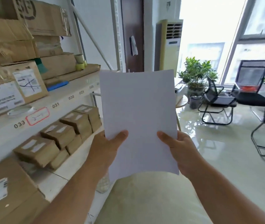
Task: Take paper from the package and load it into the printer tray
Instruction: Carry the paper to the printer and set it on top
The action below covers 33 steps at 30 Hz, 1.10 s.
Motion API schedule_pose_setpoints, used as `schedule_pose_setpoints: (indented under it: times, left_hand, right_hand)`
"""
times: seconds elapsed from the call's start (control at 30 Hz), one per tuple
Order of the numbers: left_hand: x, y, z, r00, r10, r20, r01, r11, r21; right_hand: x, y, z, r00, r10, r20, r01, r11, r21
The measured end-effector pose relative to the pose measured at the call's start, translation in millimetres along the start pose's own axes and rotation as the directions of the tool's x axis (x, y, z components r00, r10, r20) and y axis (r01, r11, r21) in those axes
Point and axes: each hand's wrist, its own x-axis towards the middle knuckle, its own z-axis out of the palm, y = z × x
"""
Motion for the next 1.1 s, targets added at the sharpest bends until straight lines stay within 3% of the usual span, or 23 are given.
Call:
schedule_pose_setpoints:
  times: [0.37,0.63,1.1]
  left_hand:
    - [95.9,-16.5,191.0,0.979,-0.039,0.198,0.028,0.998,0.059]
    - [159.5,-13.1,327.3,0.97,-0.03,0.24,0.016,0.998,0.06]
    - [361.1,-45.0,471.9,0.96,-0.046,0.275,0.033,0.998,0.052]
  right_hand:
    - [90.4,-32.1,-152.5,0.979,-0.02,-0.205,0.034,0.997,0.064]
    - [176.3,-60.5,-256.4,0.953,-0.027,-0.302,0.05,0.996,0.071]
    - [394.3,-70.3,-335.0,0.917,-0.009,-0.398,0.022,0.999,0.027]
